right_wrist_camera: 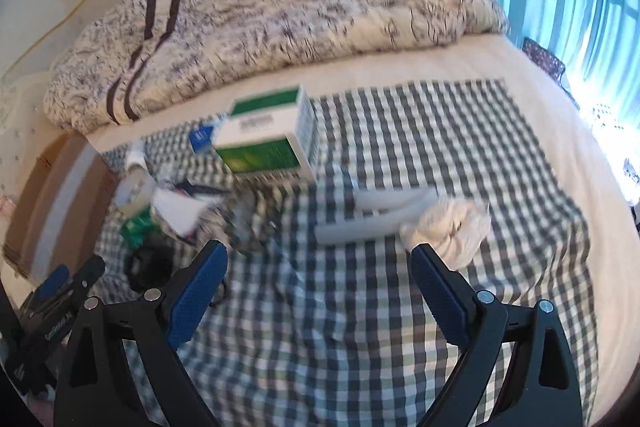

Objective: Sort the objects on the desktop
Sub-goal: 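Move both tools back over the items on the checked cloth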

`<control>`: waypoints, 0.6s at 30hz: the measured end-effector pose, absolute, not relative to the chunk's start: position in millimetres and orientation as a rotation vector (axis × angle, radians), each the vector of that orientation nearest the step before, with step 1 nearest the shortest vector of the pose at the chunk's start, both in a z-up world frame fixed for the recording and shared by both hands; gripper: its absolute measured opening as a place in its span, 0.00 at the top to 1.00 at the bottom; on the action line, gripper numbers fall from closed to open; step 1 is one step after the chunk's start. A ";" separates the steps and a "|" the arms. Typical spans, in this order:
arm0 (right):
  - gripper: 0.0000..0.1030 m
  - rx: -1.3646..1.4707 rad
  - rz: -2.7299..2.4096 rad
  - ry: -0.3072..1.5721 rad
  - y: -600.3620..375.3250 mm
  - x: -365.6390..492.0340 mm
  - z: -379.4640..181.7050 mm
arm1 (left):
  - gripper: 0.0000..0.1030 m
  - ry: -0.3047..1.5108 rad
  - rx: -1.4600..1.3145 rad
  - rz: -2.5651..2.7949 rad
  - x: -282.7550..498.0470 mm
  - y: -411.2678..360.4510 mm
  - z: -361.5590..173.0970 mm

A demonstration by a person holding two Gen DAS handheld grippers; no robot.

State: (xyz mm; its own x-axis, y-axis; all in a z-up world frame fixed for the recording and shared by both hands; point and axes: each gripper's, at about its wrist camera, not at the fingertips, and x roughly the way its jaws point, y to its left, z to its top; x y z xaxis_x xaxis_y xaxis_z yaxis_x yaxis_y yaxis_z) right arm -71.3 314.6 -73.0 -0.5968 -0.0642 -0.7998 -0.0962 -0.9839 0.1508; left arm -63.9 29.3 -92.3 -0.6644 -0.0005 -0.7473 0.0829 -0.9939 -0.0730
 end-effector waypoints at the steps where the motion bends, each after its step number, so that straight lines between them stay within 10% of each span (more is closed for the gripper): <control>1: 0.09 -1.415 2.765 0.265 314.6 -70.8 -79.4 | 0.04 0.154 1.277 -2.824 -65.2 30.1 -99.5; 18: 0.09 -1.553 2.644 0.190 313.1 -100.0 -125.1 | 0.05 0.062 1.403 -2.804 -102.8 33.2 -160.7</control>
